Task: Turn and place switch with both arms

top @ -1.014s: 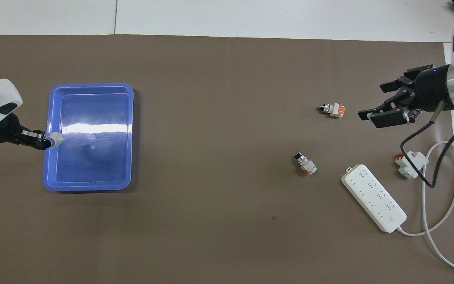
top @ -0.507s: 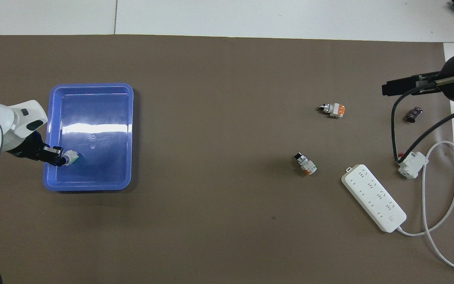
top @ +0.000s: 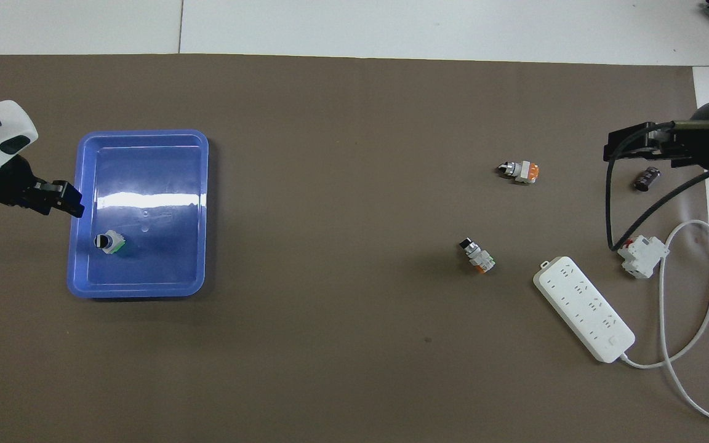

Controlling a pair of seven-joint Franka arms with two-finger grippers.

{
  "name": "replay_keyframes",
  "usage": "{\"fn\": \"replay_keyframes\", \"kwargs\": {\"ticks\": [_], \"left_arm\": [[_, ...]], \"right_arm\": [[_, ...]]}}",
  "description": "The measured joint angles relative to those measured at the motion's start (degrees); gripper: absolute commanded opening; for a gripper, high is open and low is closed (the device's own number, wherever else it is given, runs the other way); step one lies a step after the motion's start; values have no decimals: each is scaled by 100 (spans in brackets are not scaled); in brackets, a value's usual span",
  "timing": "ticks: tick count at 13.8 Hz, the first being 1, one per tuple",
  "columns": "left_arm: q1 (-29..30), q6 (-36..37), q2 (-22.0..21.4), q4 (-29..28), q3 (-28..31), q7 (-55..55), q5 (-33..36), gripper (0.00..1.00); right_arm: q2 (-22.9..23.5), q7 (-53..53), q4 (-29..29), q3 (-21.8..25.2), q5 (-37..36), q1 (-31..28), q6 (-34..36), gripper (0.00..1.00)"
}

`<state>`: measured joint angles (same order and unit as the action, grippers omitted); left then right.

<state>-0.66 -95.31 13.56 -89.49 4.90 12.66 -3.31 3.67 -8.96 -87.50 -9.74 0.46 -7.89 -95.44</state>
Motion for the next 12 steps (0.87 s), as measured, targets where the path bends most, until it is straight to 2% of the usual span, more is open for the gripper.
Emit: {"fn": "replay_keyframes", "kwargs": {"ticks": [1,3,6,9,12], "left_arm": [[-2,163,4,264,-2,-79,-3,70],[-17,344,-9,708,-23,-185,-9,100],[-46,352,-321,988,-50,-328,-14,100],[-45,437,-785,868,-49,-373,-13,100],[-45,432,-905,691,-49,-374,-13,100]], "right_arm": [[-18,-3,29,32,0,-5,199,100],[-104,-17,41,179,-1,52,472,100],[-201,-17,37,630,-1,432,587,100],[-205,-17,24,1003,-1,821,606,100],[-205,-17,16,1352,-1,1139,617,100]]}}
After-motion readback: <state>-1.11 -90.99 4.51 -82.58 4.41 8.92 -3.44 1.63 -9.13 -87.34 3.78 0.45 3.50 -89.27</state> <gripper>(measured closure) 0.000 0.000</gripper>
